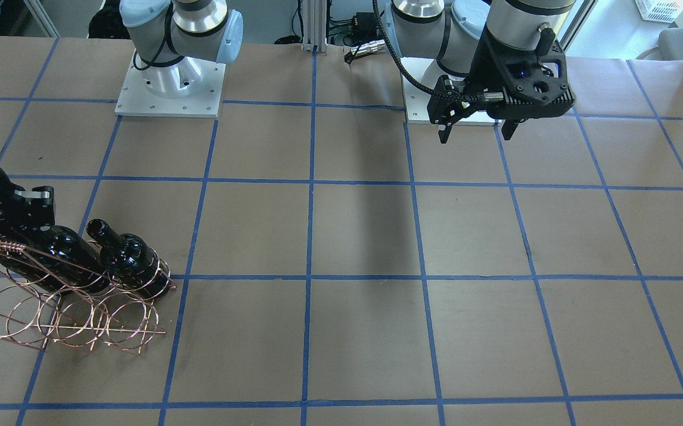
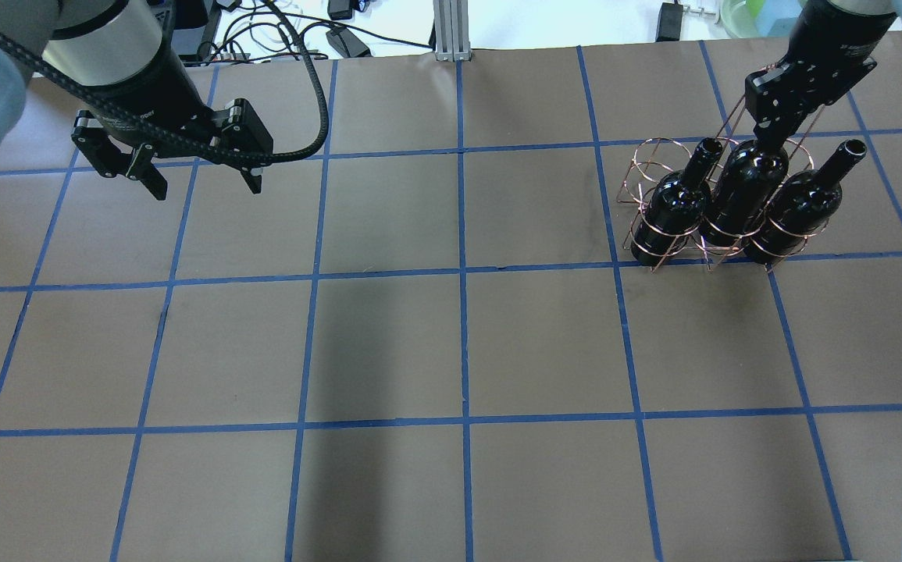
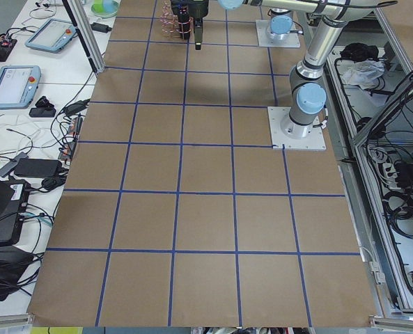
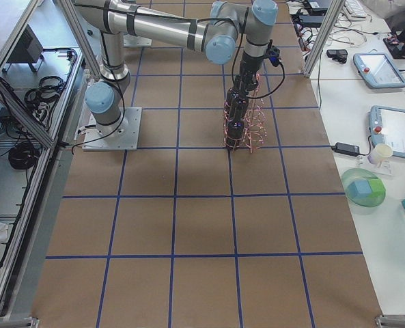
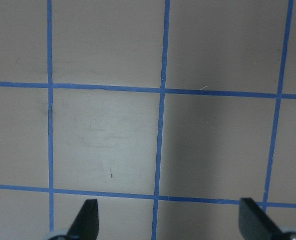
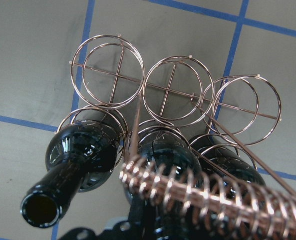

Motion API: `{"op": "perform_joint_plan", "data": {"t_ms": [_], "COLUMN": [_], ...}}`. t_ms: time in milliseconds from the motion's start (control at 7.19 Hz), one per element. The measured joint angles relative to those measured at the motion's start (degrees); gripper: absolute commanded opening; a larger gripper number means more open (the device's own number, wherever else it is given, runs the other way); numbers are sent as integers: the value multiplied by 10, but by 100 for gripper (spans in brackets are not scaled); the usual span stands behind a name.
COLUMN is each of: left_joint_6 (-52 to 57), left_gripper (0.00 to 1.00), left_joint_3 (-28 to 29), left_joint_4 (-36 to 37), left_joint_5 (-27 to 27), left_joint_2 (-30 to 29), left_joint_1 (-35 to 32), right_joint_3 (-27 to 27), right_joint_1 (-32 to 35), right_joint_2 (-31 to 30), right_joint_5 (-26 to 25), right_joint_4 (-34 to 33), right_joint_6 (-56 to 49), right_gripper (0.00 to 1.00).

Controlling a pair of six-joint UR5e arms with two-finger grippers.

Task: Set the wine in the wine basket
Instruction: 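Tilt and lower the bottle into the rack's empty slot with the right gripper, then open the right gripper and lift it off the bottle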

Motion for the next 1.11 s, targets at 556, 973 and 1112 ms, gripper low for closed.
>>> {"op": "perform_joint_plan", "data": {"t_ms": [556, 973, 1112], "left_joint_6": [2, 4, 5], "left_gripper": [100, 100, 100], "left_joint_3": [0, 0, 0], "left_joint_4": [0, -1, -1], "left_joint_5": [1, 2, 2], "left_joint_2": [0, 0, 0], "left_joint_1": [0, 0, 0], "right_joint_3": [23, 39, 46], "right_joint_1": [0, 0, 0], "right_joint_2": [1, 1, 1], "right_joint_5": [0, 1, 1], "right_joint_4": [-1, -11, -16], "right_joint_6": [0, 1, 0], "right_gripper": [0, 0, 0]}}
